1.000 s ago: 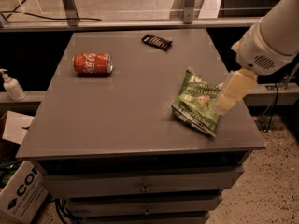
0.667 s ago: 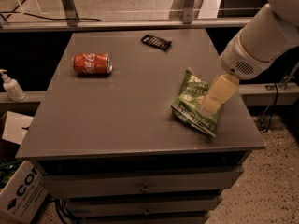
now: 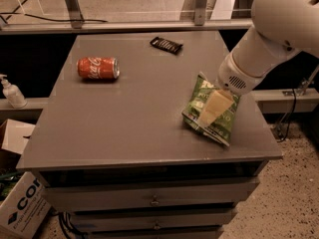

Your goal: Move green jalapeno chip bag near coke can

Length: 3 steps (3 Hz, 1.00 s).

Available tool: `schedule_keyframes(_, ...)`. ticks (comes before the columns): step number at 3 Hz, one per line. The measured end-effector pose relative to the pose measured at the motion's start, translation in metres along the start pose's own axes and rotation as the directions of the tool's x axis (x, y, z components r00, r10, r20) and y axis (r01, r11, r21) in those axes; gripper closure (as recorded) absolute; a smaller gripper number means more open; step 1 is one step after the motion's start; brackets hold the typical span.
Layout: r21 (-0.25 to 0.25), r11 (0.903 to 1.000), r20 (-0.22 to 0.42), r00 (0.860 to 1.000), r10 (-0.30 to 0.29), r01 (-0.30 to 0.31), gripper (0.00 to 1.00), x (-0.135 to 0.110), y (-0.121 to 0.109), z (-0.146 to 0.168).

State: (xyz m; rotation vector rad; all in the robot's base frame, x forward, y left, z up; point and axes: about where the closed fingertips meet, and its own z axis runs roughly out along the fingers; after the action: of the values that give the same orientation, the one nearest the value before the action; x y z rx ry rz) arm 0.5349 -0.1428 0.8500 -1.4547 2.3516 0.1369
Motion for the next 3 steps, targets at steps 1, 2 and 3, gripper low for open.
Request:
schedule_keyframes(1,-0.008,0.9999,0.01,1.0,0.013,-0.013,0.41,-0.004,0.002,0.006)
schedule_keyframes(2,-0.014,0.9997,0.022,1.0,0.022,-0.022,0.64,-0.009,0.004,0.008)
schedule_keyframes(3,-0.006,0.9994,0.045,0.998,0.033,-0.033,0.87,-0.02,-0.004,0.001)
